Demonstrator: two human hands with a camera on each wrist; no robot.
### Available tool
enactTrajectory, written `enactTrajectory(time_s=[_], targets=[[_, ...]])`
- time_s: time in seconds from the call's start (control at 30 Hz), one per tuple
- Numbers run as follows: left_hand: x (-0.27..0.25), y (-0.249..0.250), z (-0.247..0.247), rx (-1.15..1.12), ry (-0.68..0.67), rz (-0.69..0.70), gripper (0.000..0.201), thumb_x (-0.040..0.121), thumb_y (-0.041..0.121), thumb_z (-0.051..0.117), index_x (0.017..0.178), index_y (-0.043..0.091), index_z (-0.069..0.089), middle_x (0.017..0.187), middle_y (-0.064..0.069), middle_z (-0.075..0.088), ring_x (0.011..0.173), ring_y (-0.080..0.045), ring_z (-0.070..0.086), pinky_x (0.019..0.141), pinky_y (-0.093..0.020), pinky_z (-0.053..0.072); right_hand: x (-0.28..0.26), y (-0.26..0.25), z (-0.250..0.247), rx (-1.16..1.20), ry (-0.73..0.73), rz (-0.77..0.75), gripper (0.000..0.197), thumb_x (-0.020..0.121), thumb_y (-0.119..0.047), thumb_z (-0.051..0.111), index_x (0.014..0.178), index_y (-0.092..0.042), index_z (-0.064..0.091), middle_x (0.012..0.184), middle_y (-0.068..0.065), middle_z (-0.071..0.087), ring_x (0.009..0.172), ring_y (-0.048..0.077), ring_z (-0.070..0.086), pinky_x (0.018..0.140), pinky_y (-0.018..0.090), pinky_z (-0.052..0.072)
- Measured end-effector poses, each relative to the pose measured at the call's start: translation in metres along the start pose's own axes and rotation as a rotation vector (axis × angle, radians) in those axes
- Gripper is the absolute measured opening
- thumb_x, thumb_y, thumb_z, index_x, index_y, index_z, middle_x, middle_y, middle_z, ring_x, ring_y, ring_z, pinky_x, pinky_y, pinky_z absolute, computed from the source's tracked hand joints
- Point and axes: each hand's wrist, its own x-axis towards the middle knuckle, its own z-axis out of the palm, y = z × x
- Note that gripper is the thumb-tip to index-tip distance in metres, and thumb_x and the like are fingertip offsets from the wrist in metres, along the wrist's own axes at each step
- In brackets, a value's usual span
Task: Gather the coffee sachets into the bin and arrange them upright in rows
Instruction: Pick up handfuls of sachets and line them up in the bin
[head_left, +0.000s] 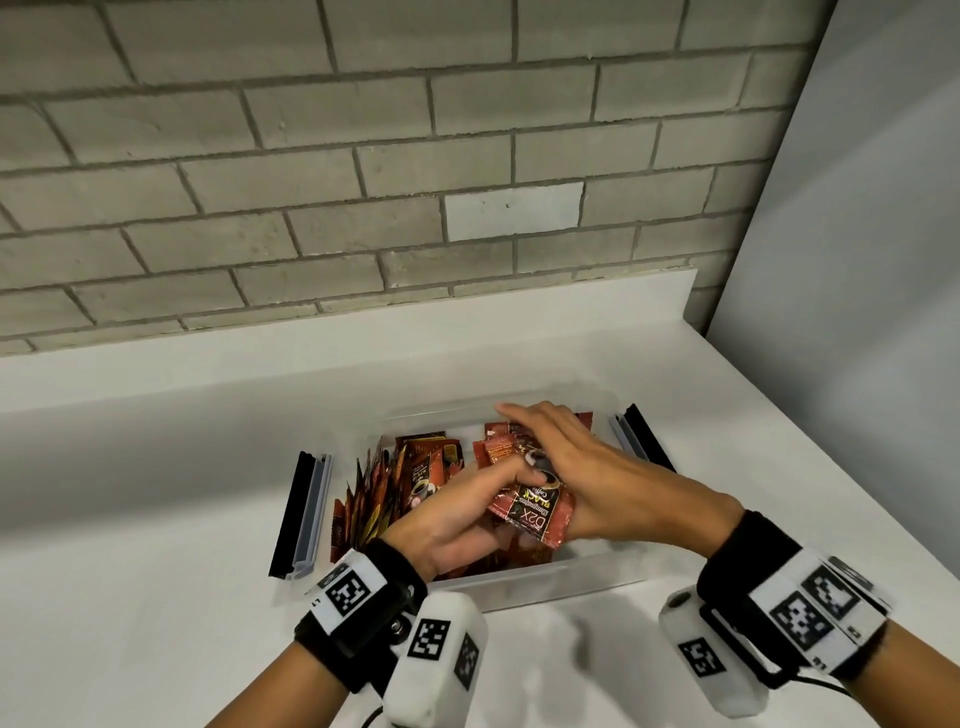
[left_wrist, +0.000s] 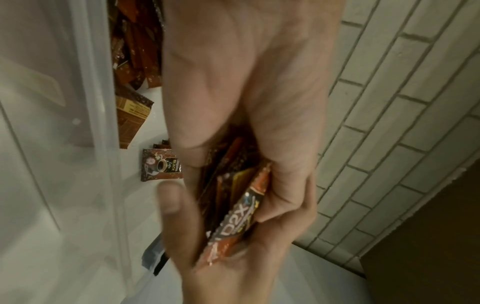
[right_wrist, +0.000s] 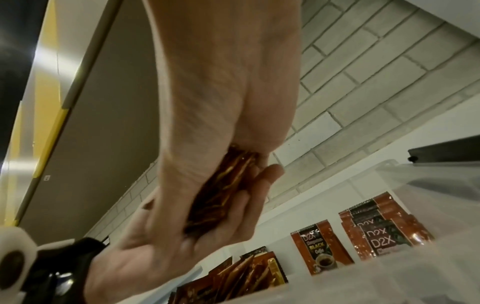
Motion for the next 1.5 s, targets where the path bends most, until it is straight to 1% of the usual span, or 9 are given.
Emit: enactTrajectory(time_s=[0.33,0.47,0.57,0.7,0.87,1.03,1.1,1.37,1.5], targets=[[-0.003,-0.009,0.002,-0.011,-0.023,0.025,0.030,0.083,-0.004,0.052,0.062,0.009,0.069,0.063,-0.007,0.062,0.058,-0.014,0.062,0.055,-0.026,0.052,-0.007,-0.016,0.000,-0.150,-0.175,0.130,0.133,0.062,-0.075,0.068,0.143,-0.038,-0.031,0.142,-0.010,0.016,0.133,0.013,0.016,0.117,0.041,0.019],[-0.001,-0.008,0.003,-0.039,0.001,0.063,0.015,0.073,-0.002,0.057,0.071,0.009,0.067,0.064,-0.007,0.062,0.059,-0.015,0.062,0.056,-0.026,0.052,-0.014,-0.026,-0.005,-0.065,-0.189,0.142,0.124,0.059,-0.075,0.069,0.146,-0.038,-0.011,0.157,-0.012,-0.013,0.143,0.007,-0.013,0.120,0.044,-0.003],[-0.003,-0.005,0.004,-0.113,-0.059,0.016,0.012,0.074,0.000,0.058,0.083,0.004,0.064,0.072,-0.012,0.066,0.063,-0.019,0.066,0.057,-0.028,0.055,-0.016,-0.022,-0.001,-0.032,0.005,0.138,0.074,0.072,-0.063,0.068,0.117,-0.022,0.027,0.157,0.000,0.011,0.134,-0.011,-0.006,0.121,0.034,0.005],[-0.006,-0.002,0.002,-0.118,-0.131,-0.027,0.023,0.061,0.003,0.060,0.083,0.004,0.068,0.079,-0.014,0.069,0.069,-0.022,0.069,0.056,-0.029,0.054,-0.010,-0.008,0.000,-0.089,0.027,0.010,0.055,0.077,-0.059,0.066,0.101,-0.021,0.035,0.152,-0.003,0.026,0.142,0.005,0.019,0.122,0.036,0.008],[-0.003,-0.003,0.001,0.022,-0.143,-0.053,0.022,0.059,-0.005,0.060,0.069,0.011,0.071,0.076,-0.008,0.067,0.073,-0.018,0.065,0.064,-0.030,0.049,-0.006,-0.007,-0.001,-0.256,0.073,-0.079,0.059,0.073,-0.060,0.069,0.104,-0.024,0.033,0.159,-0.002,0.004,0.145,0.007,-0.001,0.117,0.029,-0.012],[-0.001,-0.005,0.009,0.071,-0.111,-0.062,0.024,0.062,-0.006,0.056,0.067,0.011,0.072,0.075,-0.005,0.067,0.072,-0.011,0.066,0.064,-0.024,0.049,-0.003,-0.018,0.003,-0.238,-0.033,0.041,0.099,0.076,-0.048,0.072,0.141,-0.056,-0.002,0.150,-0.005,0.017,0.135,0.016,0.021,0.107,0.036,0.038],[0.000,-0.006,0.008,0.019,-0.119,-0.036,0.024,0.066,-0.005,0.056,0.070,0.011,0.073,0.076,-0.006,0.068,0.073,-0.011,0.066,0.066,-0.024,0.051,-0.003,-0.018,0.001,-0.250,-0.022,0.085,0.090,0.077,-0.041,0.072,0.143,-0.053,0.012,0.137,-0.006,0.024,0.123,0.015,0.030,0.093,0.036,0.050],[0.000,-0.001,0.003,0.275,0.016,0.160,0.049,0.083,-0.003,0.066,0.128,0.008,0.049,0.112,-0.009,0.068,0.103,-0.017,0.066,0.084,-0.025,0.053,-0.003,0.000,0.002,-0.109,0.042,0.122,0.096,0.072,-0.037,0.080,0.144,-0.039,0.017,0.133,-0.006,0.027,0.122,0.007,0.027,0.097,0.029,0.046],[0.003,0.002,0.001,0.155,0.047,0.181,0.050,0.079,-0.007,0.065,0.126,0.000,0.050,0.115,-0.017,0.068,0.105,-0.025,0.066,0.092,-0.033,0.052,-0.011,0.010,-0.004,0.562,0.253,0.252,0.120,0.057,-0.054,0.084,0.142,-0.053,-0.001,0.147,-0.011,0.025,0.131,0.000,0.035,0.100,0.019,0.043]])
